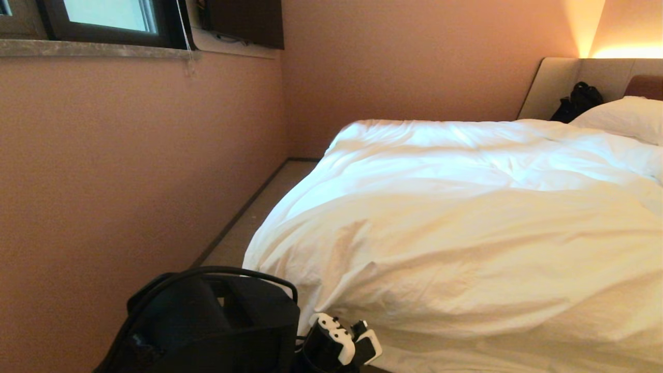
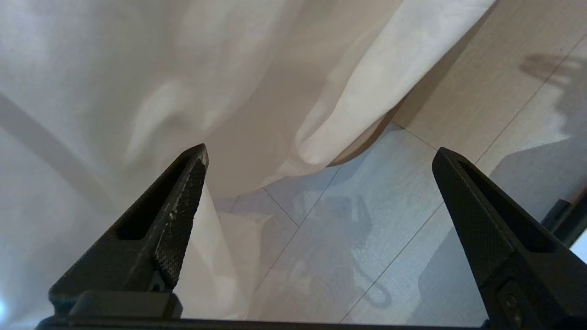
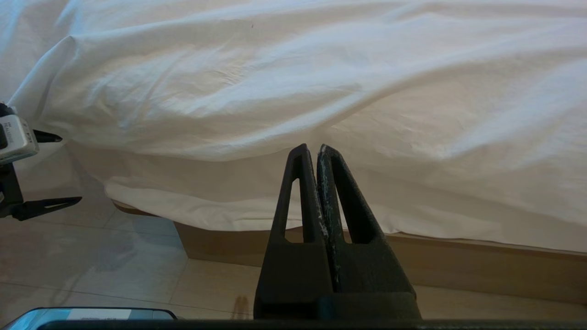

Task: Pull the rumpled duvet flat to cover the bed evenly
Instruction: Flatten the corners of the folded blanket

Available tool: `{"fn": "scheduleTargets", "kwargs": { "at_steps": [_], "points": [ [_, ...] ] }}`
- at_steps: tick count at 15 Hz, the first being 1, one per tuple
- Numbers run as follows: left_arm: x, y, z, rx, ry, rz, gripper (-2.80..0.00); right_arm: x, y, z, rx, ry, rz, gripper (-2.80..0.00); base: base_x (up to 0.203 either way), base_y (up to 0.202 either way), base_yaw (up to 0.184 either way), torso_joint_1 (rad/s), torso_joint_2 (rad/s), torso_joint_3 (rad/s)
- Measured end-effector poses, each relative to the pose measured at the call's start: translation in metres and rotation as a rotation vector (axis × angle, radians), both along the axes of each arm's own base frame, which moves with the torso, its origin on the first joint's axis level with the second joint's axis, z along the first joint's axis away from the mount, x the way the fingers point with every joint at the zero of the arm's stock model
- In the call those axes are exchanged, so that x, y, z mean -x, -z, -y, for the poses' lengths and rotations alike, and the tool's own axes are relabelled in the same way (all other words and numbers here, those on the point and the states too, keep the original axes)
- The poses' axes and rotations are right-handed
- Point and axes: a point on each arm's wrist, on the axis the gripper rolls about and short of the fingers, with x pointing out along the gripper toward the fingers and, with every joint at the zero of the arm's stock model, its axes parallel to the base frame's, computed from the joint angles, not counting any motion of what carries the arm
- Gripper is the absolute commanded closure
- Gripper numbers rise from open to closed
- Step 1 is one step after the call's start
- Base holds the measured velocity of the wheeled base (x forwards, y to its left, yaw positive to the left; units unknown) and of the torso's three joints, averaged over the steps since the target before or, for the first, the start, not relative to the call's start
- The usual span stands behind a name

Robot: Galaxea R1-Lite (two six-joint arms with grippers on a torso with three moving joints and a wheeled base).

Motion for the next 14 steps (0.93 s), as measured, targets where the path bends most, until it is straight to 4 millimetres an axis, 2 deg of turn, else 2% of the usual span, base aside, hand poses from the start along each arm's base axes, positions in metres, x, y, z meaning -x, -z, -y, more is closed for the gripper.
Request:
{"fn": "scheduleTargets", "kwargs": {
  "at_steps": [14],
  "points": [
    [-0.017, 0.007, 0.017, 0.007, -0.057, 0.061, -2.8, 0.0, 0.0, 0.0, 0.0, 0.0, 0.0, 0.0, 0.0, 0.0, 0.0, 0.0, 0.0, 0.0]
  ]
}}
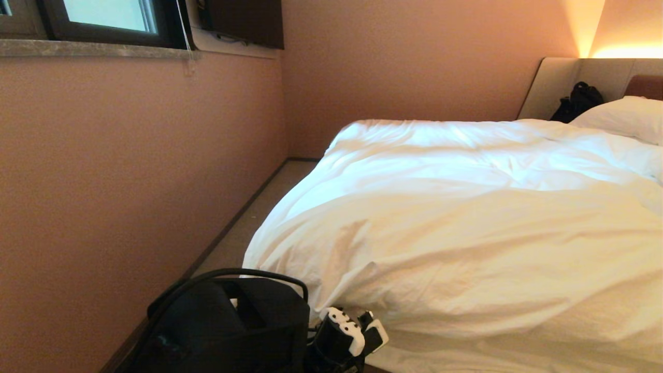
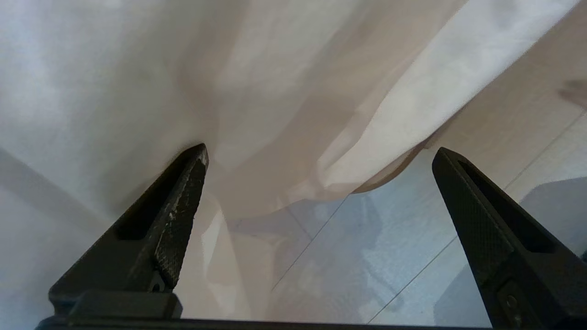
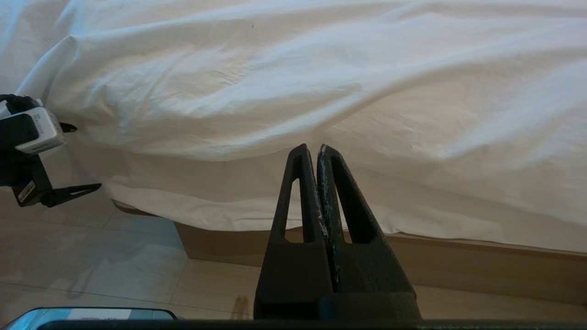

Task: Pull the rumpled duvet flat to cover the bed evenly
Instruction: Flatten the corners of the folded blanket

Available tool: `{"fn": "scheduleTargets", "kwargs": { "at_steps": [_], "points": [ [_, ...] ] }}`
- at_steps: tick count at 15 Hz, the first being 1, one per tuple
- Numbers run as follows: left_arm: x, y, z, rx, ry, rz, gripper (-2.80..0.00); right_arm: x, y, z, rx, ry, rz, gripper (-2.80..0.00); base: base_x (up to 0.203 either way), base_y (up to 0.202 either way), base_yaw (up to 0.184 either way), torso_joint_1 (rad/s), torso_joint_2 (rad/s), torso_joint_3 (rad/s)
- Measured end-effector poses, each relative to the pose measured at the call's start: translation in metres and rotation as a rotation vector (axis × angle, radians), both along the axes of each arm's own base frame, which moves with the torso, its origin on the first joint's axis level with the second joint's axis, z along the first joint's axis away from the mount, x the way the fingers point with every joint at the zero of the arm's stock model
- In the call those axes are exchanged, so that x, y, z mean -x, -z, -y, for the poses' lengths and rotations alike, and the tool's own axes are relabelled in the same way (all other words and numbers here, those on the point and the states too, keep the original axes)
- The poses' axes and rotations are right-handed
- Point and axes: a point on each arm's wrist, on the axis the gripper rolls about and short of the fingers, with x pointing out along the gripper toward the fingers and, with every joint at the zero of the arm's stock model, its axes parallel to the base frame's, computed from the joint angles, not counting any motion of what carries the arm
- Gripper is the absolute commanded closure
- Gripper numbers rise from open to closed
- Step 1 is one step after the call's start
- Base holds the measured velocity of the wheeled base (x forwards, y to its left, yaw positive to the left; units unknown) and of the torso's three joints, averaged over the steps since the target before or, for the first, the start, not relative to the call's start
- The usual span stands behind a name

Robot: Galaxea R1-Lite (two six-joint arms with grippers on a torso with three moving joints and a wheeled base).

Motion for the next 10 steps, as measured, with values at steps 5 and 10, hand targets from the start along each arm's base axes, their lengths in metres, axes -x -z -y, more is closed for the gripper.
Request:
{"fn": "scheduleTargets", "kwargs": {
  "at_steps": [5, 10],
  "points": [
    [0.001, -0.001, -0.002, -0.04, -0.099, 0.06, -2.8, 0.0, 0.0, 0.0, 0.0, 0.0, 0.0, 0.0, 0.0, 0.0, 0.0, 0.0, 0.0, 0.0],
    [0.015, -0.002, 0.008, -0.083, -0.156, 0.119, -2.8, 0.0, 0.0, 0.0, 0.0, 0.0, 0.0, 0.0, 0.0, 0.0, 0.0, 0.0, 0.0, 0.0]
  ]
}}
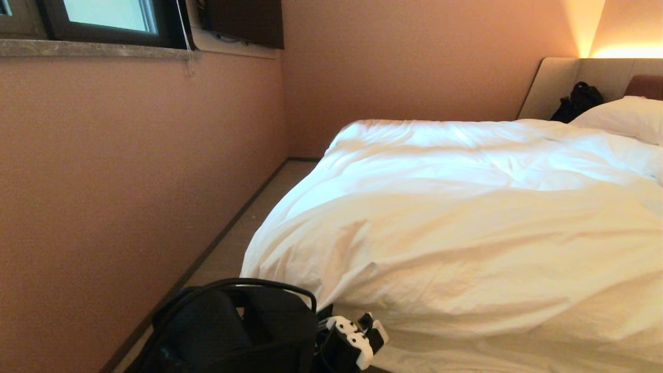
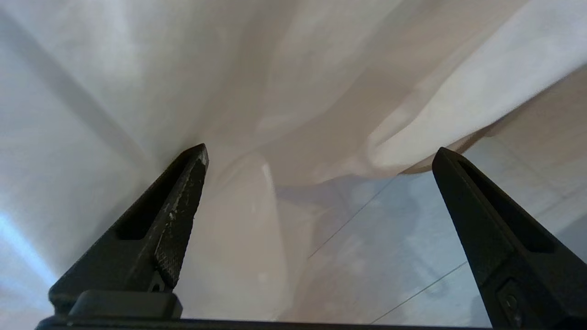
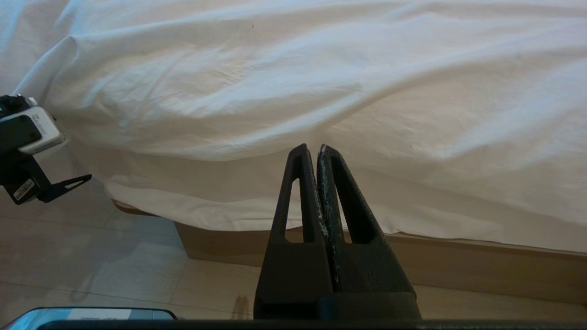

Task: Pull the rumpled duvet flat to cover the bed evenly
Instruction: Flatten the corners of the folded blanket

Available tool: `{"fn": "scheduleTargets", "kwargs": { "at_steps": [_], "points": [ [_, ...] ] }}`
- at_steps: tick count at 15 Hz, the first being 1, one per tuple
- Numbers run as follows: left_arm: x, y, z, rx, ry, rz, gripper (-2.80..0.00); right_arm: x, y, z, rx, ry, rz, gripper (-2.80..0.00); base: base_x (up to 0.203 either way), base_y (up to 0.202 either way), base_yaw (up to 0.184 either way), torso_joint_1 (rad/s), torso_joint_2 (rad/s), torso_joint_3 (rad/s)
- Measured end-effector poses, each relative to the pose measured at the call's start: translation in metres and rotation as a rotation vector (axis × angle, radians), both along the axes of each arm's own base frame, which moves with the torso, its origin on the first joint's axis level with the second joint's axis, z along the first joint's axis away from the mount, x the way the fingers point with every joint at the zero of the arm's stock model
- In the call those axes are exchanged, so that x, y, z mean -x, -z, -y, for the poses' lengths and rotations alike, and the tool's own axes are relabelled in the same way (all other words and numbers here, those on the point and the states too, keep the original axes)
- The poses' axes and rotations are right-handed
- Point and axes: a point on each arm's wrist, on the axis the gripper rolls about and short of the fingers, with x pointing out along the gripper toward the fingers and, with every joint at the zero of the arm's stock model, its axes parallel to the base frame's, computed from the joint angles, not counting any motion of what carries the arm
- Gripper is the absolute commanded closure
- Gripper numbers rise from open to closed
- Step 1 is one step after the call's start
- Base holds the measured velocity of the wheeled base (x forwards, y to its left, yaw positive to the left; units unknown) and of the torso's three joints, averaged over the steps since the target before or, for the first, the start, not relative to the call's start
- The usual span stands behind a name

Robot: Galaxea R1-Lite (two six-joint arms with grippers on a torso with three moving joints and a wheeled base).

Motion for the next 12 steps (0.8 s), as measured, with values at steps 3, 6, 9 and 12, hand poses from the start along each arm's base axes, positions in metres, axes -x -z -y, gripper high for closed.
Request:
{"fn": "scheduleTargets", "kwargs": {
  "at_steps": [3, 6, 9, 12],
  "points": [
    [0.008, 0.001, 0.007, -0.016, -0.015, 0.023, -2.8, 0.0, 0.0, 0.0, 0.0, 0.0, 0.0, 0.0, 0.0, 0.0, 0.0, 0.0, 0.0, 0.0],
    [0.009, 0.002, 0.011, -0.02, -0.025, 0.035, -2.8, 0.0, 0.0, 0.0, 0.0, -0.001, 0.0, 0.0, 0.0, 0.0, 0.0, 0.0, 0.0, 0.0],
    [0.007, 0.002, 0.015, -0.012, -0.034, 0.05, -2.8, 0.0, 0.0, 0.0, 0.001, 0.0, 0.0, 0.0, 0.0, 0.0, 0.0, 0.0, 0.0, 0.0],
    [0.001, 0.001, 0.021, -0.001, -0.063, 0.08, -2.8, 0.0, 0.0, 0.0, 0.0, 0.0, 0.0, 0.0, 0.0, 0.0, 0.0, 0.0, 0.0, 0.0]
  ]
}}
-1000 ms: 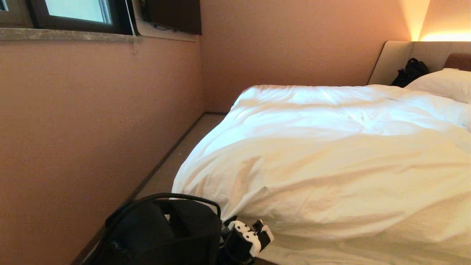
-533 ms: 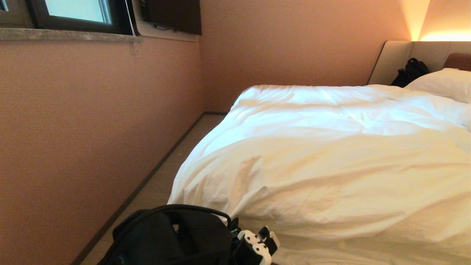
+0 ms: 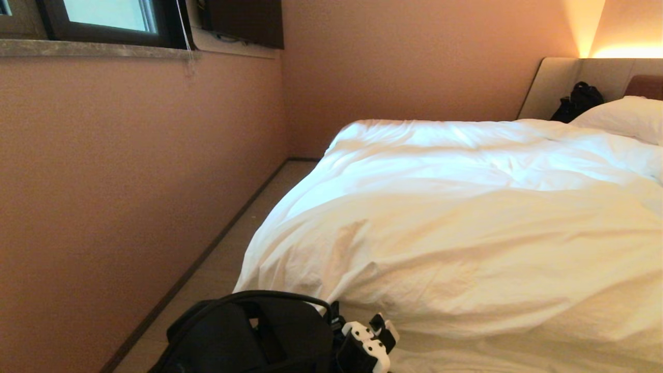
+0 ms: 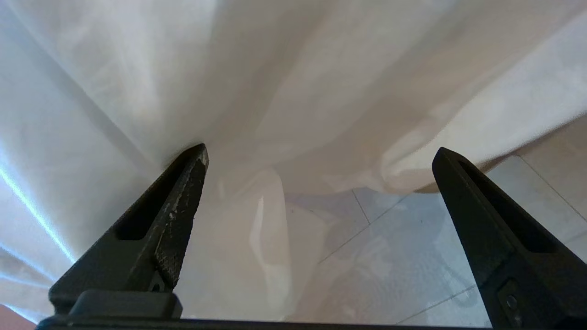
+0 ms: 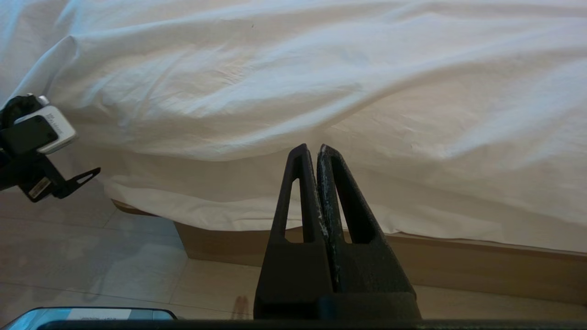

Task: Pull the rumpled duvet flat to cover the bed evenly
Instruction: Flatten the corners of the folded blanket

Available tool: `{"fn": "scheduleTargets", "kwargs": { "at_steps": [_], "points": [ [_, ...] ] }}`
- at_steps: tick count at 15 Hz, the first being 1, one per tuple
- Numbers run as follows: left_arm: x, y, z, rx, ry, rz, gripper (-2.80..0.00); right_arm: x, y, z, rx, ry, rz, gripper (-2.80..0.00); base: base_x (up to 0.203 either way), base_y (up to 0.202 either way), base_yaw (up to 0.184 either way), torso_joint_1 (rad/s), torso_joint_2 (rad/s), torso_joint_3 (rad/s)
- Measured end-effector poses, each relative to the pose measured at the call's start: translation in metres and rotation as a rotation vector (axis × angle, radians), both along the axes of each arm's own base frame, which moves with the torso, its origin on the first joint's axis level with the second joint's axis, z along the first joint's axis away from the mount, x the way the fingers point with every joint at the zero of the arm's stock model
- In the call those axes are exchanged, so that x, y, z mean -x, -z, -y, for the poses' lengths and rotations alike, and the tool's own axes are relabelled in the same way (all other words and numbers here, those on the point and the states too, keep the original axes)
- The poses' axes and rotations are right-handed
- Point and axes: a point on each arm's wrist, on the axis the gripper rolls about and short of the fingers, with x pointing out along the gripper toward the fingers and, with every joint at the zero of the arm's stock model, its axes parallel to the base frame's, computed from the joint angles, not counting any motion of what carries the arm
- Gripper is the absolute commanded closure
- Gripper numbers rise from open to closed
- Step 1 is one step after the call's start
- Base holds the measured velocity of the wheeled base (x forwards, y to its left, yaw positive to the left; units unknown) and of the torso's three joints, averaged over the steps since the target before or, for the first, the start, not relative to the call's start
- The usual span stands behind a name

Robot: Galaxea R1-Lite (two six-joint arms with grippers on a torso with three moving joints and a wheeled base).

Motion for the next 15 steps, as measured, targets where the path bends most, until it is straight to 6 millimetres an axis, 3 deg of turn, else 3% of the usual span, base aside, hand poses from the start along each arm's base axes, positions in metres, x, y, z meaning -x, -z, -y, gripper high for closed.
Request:
{"fn": "scheduleTargets", "kwargs": {
  "at_steps": [9, 10, 15],
  "points": [
    [-0.0093, -0.0001, 0.0093, 0.011, -0.068, 0.056, -2.8, 0.0, 0.0, 0.0, 0.0, 0.0, 0.0, 0.0, 0.0, 0.0, 0.0, 0.0, 0.0, 0.0],
    [-0.0093, 0.0002, 0.0094, 0.011, -0.069, 0.057, 0.0, 0.0, 0.0, 0.0, 0.0, 0.0, 0.0, 0.0, 0.0, 0.0, 0.0, 0.0, 0.0, 0.0],
    [-0.0087, -0.0001, 0.0094, 0.02, -0.068, 0.062, 0.0, 0.0, 0.0, 0.0, 0.0, 0.0, 0.0, 0.0, 0.0, 0.0, 0.0, 0.0, 0.0, 0.0]
  ]
}}
